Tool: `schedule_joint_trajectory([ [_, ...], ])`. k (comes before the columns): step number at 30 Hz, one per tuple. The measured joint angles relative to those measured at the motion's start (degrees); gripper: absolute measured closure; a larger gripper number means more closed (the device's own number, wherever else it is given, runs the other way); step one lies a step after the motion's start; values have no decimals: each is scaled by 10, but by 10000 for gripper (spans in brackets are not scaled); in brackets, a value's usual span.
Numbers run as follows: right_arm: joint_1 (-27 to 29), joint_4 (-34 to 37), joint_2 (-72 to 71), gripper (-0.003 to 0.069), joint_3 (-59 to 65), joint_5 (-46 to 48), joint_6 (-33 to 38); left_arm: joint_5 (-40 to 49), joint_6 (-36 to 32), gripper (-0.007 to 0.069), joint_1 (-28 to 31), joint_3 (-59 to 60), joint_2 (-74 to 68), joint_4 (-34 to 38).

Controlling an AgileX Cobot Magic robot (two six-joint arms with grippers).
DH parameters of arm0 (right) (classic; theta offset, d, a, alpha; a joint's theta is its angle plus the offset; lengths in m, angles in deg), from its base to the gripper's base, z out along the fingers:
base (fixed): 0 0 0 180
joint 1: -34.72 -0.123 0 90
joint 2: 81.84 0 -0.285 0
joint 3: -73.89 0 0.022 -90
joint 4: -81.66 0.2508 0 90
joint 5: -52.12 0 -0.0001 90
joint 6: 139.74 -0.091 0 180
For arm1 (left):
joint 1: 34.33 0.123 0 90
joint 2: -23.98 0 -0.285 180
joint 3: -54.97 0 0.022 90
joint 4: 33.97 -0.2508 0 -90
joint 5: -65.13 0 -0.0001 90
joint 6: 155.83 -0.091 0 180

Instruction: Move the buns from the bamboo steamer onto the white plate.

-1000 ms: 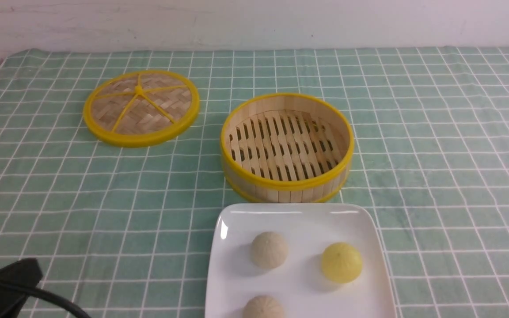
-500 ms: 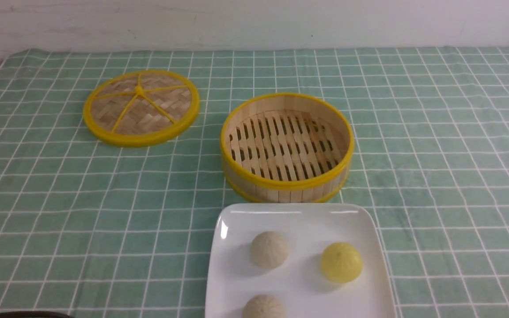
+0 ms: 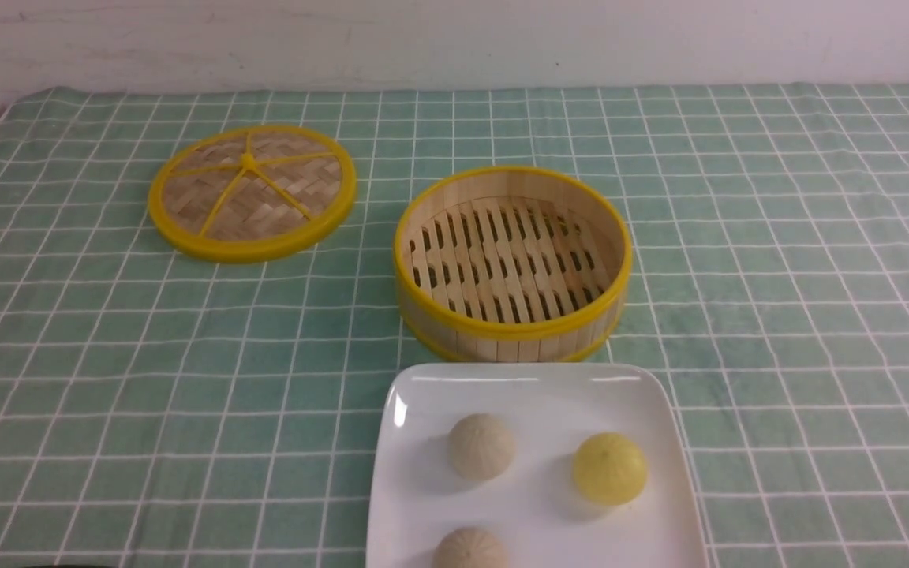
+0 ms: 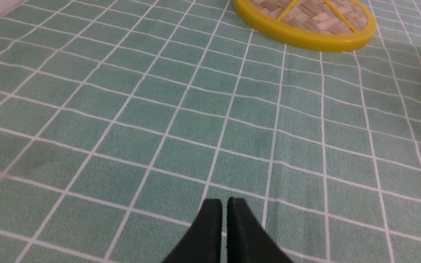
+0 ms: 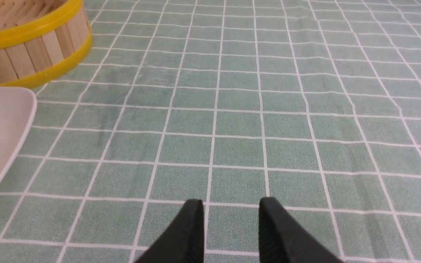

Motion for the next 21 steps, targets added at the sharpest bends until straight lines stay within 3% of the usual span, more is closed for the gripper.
schedule_joint_trajectory([
  [21,0,0,0,419,0,0,0,0,1,552,0,0,0,-1],
])
